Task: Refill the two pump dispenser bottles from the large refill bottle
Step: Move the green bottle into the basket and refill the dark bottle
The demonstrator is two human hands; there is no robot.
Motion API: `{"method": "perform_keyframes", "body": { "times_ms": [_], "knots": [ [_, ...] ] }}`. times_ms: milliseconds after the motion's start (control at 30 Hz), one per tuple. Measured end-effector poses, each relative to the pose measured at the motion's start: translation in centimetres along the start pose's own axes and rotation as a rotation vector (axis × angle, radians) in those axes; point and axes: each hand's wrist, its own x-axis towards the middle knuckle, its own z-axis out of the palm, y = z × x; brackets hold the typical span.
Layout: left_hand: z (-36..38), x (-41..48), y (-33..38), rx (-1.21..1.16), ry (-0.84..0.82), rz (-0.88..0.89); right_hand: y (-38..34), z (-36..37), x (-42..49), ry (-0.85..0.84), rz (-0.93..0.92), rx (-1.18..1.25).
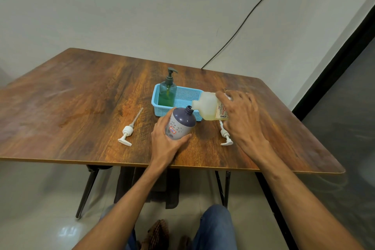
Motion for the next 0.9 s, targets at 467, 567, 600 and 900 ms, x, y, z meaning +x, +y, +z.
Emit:
{"method": "perform_keyframes", "body": {
  "times_ms": [467, 567, 600, 900],
  "knots": [
    [-0.01, 0.02, -0.34, -0.002, -0.005, -0.010, -0.15, -0.32, -0.04, -0.021, 0.002, -0.006],
    [0.02, 0.05, -0.41, -0.004, -0.005, -0.006, -0.14, -0.34, -0.01, -0.015, -0.005, -0.009],
    [0.02, 0.06, -0.43, -0.004, -0.005, -0.004, -0.14, -0.35, 0.02, -0.013, -0.006, -0.010],
    [0.04, 0.10, -0.50, 0.001, -0.001, -0.002, -0.07, -0.13, 0.17, -0.005, -0.013, -0.026]
  ]
}}
